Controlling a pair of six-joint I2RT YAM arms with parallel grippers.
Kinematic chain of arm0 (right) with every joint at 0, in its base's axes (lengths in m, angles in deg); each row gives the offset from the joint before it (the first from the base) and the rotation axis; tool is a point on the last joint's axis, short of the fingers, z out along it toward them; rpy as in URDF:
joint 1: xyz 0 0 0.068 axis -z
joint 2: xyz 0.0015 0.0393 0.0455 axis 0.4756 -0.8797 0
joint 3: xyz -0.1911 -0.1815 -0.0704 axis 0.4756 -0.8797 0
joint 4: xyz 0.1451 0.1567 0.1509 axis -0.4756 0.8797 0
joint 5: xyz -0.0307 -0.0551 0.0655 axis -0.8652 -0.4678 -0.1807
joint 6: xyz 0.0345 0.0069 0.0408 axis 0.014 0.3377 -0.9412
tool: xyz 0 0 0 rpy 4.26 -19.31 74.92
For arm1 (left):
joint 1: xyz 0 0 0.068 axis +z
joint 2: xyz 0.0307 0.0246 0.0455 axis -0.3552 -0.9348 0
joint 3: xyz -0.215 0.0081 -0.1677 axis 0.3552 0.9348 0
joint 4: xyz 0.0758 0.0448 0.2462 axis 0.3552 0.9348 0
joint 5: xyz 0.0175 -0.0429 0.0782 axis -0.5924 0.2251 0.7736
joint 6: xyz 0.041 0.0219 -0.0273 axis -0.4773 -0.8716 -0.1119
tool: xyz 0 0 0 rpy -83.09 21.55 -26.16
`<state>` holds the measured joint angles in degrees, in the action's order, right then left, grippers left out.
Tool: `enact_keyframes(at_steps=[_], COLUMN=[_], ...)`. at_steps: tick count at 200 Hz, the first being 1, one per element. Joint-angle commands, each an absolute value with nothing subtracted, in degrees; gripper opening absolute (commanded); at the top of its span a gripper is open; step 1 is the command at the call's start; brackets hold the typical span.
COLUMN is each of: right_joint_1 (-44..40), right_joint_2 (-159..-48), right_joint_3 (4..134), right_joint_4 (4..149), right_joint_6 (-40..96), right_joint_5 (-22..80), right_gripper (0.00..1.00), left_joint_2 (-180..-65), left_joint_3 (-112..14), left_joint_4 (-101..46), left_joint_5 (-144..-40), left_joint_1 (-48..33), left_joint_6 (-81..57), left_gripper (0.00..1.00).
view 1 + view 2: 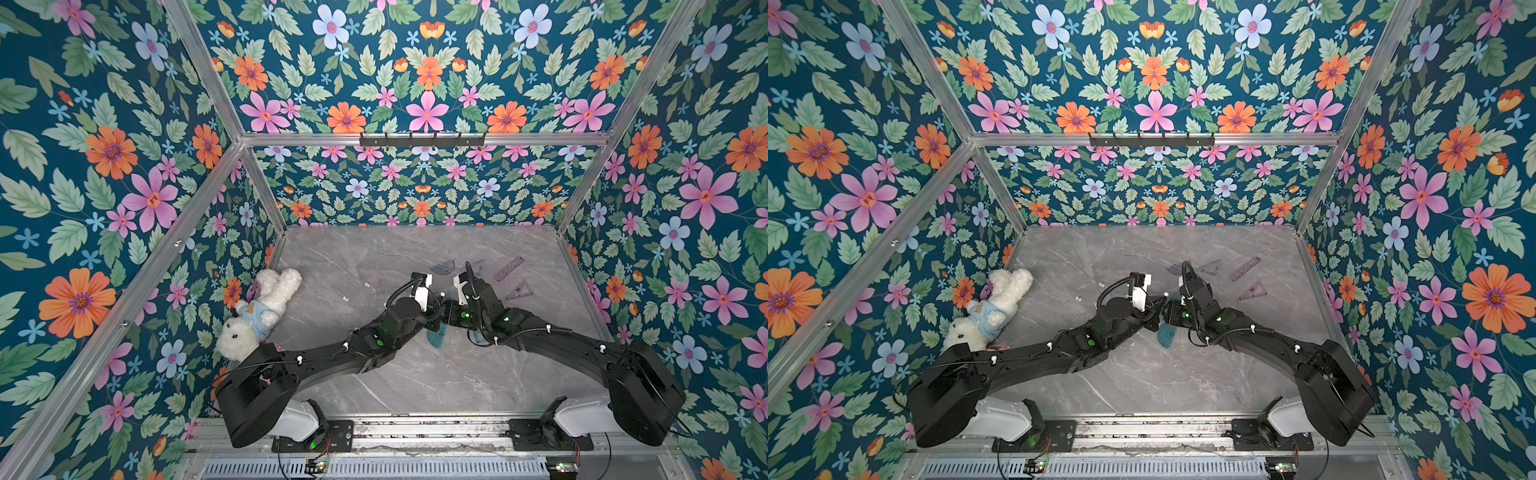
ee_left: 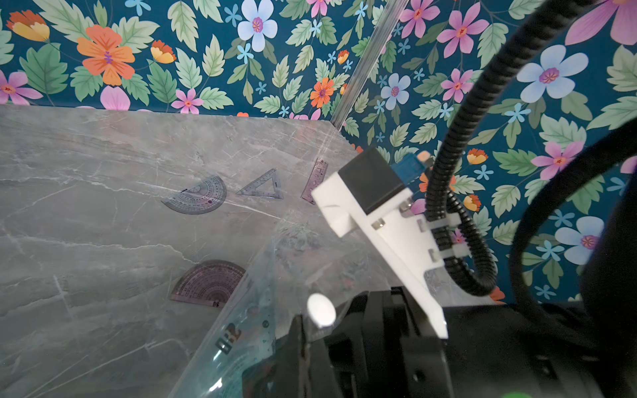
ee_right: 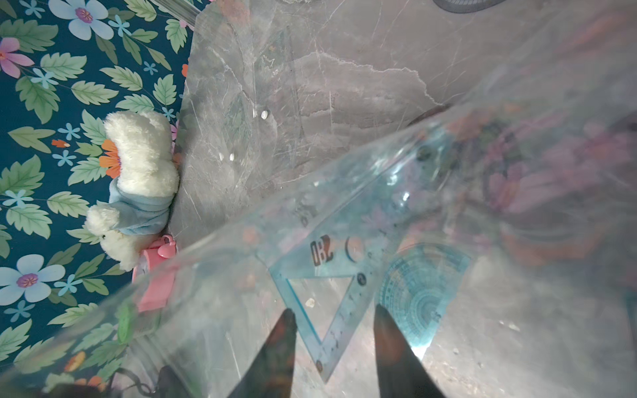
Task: Open the ruler set and take out the ruler
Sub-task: Take out the ruler from the ruler set bag.
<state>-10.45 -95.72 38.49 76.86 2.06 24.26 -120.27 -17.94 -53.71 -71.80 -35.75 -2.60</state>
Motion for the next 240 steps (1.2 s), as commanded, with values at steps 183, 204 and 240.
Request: enact_keyframes(at_steps=[183,204,240], right_joint_1=[-8.32,-8.33,-8.26], right_joint_2=[-92.05,-88.83,-80.83], right_joint_3=[35.47,35.18,33.56], right_joint_4=[71.23,73.83,78.95], right_joint_6=[-2.10,-1.70,-0.27], right_joint_5=[26.96,27.25,28.09], right_gripper=[0.00,0.00,0.00], left_joint_2=[-121.01,-120.11,-118.33], left_joint_3=[-16.93,-15.82,-14.43], left_joint_4=[-56.98,-56.60,-54.98], left_joint_5=[-67.66,-66.33,-63.78], left_joint_1=[-36.00,-34.72,-32.32], left_joint_6=[-0.35,0.29,0.63], left_gripper=[0.00,0.00,0.00])
